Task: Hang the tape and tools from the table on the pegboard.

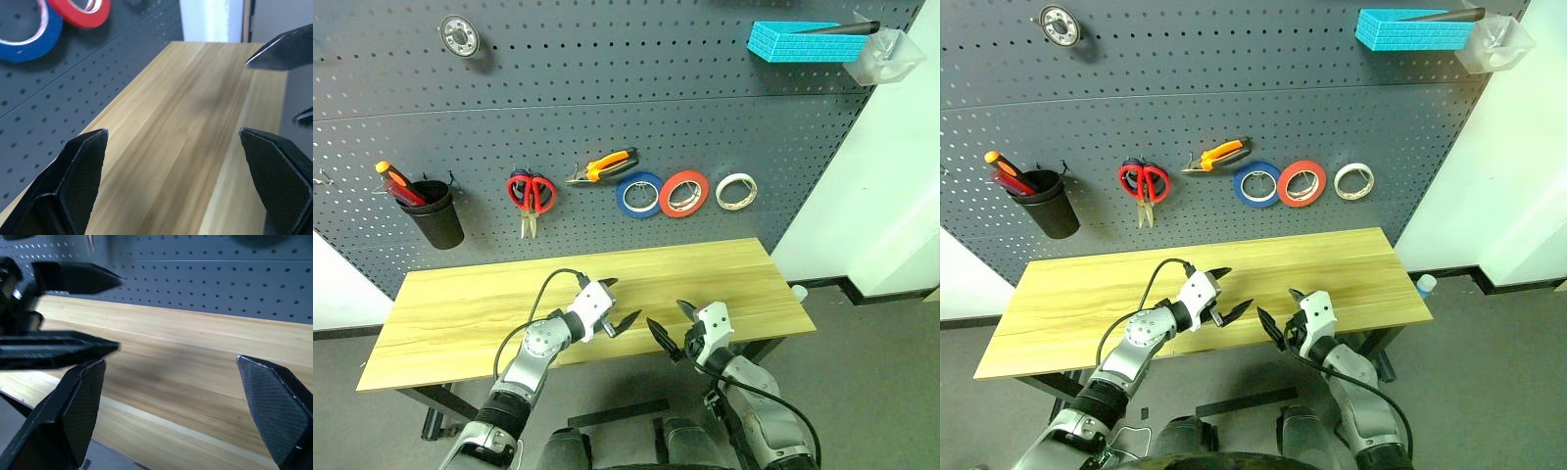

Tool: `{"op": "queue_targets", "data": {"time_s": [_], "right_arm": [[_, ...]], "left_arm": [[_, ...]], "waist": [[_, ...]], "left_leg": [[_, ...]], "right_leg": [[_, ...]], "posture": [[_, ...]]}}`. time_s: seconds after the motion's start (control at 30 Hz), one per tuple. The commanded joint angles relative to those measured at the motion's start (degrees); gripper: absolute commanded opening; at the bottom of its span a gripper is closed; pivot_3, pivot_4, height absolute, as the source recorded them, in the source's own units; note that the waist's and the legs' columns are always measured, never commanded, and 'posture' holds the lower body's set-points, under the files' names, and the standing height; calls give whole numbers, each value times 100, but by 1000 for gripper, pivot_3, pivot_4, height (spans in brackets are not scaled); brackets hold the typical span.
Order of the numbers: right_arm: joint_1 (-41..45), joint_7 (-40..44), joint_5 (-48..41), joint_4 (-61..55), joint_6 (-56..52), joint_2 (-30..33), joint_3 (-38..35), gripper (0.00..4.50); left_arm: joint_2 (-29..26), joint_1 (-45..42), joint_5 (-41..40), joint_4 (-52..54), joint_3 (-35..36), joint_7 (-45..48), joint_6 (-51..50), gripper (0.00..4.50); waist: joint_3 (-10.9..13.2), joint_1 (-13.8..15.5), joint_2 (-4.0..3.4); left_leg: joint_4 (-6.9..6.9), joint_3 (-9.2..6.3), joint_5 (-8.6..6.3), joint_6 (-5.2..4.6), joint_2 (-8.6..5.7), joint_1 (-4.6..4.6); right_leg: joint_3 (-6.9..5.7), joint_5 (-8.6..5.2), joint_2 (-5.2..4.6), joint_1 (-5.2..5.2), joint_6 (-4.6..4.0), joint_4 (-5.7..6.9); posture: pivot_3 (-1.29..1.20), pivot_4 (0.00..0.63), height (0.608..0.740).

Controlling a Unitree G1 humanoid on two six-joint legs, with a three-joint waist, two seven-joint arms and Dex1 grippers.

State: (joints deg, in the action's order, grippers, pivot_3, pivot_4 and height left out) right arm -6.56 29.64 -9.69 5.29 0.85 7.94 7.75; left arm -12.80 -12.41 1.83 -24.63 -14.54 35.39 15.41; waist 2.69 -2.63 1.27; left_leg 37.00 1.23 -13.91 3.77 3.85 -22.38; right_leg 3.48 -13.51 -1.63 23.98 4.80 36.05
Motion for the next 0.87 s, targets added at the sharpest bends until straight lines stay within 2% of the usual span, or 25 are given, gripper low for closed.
{"op": "queue_targets", "data": {"time_s": [0.03, 0.47, 0.87], "right_arm": [[94, -60, 33, -120, 168, -52, 15, 4500], [131, -227, 136, 104, 391, -221, 69, 4500], [114, -274, 188, 352, 592, -244, 48, 4500]], "left_arm": [[-4, -247, 29, -52, -33, 119, 154, 4492], [90, -762, 248, -747, -178, 243, 539, 4492], [240, -793, 380, -947, -213, 145, 704, 4492]], "waist": [[0, -2, 0], [0, -115, 0], [0, -165, 0]], "left_leg": [[0, 0, 0, 0, 0, -1], [0, 1, 0, 0, 0, -3], [-1, 1, 0, -1, 0, -3]], "right_leg": [[0, 0, 0, 1, 0, 0], [0, 0, 0, 2, 0, -1], [0, 0, 0, 3, 1, 0]], "posture": [[-13, 0, 721], [-56, 0, 721], [-73, 0, 721]]}}
